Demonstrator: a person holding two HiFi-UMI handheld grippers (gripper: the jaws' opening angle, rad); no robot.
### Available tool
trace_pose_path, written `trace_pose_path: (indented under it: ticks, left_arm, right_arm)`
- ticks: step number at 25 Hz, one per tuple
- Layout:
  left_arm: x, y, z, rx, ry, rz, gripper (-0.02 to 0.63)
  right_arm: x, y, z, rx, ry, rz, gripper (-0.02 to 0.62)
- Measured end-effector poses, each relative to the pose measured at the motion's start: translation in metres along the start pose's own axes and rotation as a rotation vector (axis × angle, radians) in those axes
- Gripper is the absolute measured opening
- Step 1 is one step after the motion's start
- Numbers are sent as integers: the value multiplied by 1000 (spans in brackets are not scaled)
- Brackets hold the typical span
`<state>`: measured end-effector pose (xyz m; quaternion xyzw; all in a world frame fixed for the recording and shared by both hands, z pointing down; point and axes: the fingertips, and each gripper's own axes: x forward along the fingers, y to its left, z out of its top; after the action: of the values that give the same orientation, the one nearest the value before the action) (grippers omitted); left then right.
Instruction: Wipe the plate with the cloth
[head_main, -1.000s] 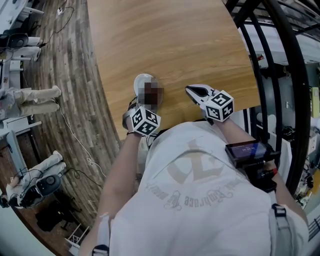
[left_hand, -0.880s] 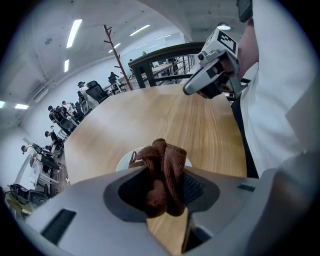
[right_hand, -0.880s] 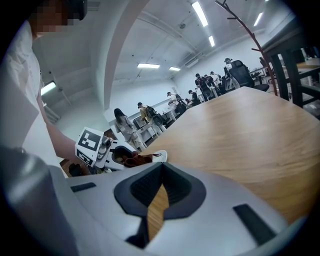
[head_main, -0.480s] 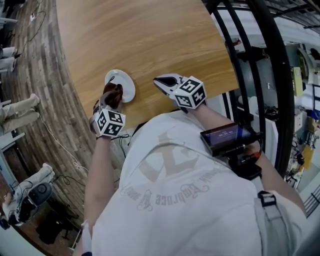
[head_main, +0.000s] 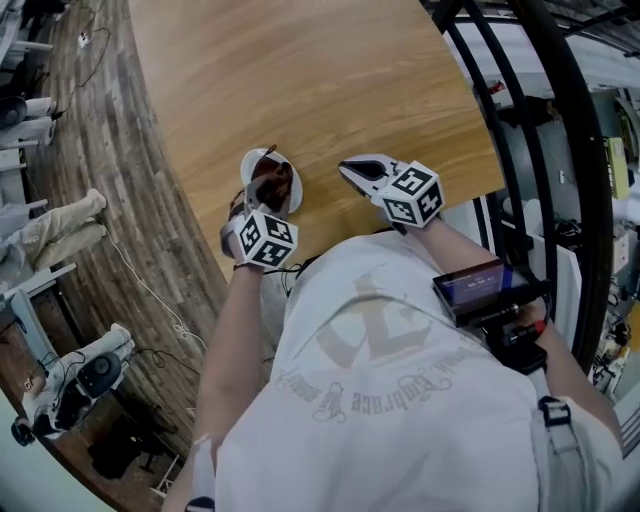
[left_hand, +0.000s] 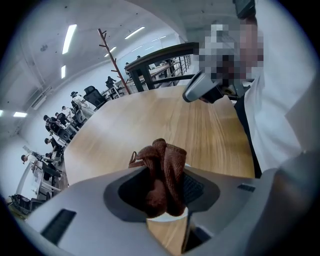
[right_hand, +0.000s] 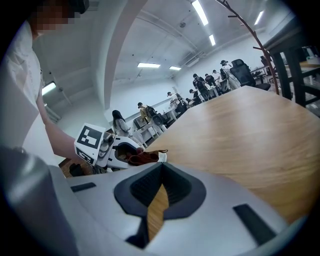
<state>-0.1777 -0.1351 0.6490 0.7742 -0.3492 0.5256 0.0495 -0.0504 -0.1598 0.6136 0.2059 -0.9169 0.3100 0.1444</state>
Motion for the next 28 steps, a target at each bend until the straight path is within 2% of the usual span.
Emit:
trace_pose_path:
  ticks: [4, 8, 13, 22, 28]
  left_arm:
    - [9, -1, 19, 32, -21, -19, 170]
    - [12, -1, 21, 53, -20, -27, 170]
    - [7, 5, -2, 42, 30, -8, 170]
    - [-12, 30, -44, -20, 101, 78, 170]
    - [-6, 30, -37, -3, 92, 67, 170]
  right_arm:
    - [-8, -9, -2, 10, -16, -27, 14]
    - [-7, -10, -2, 17, -26, -32, 14]
    - [-7, -11, -1, 18, -26, -34, 14]
    - [-3, -5, -2, 21, -13, -19, 14]
    - [-4, -7, -2, 30, -9, -27, 14]
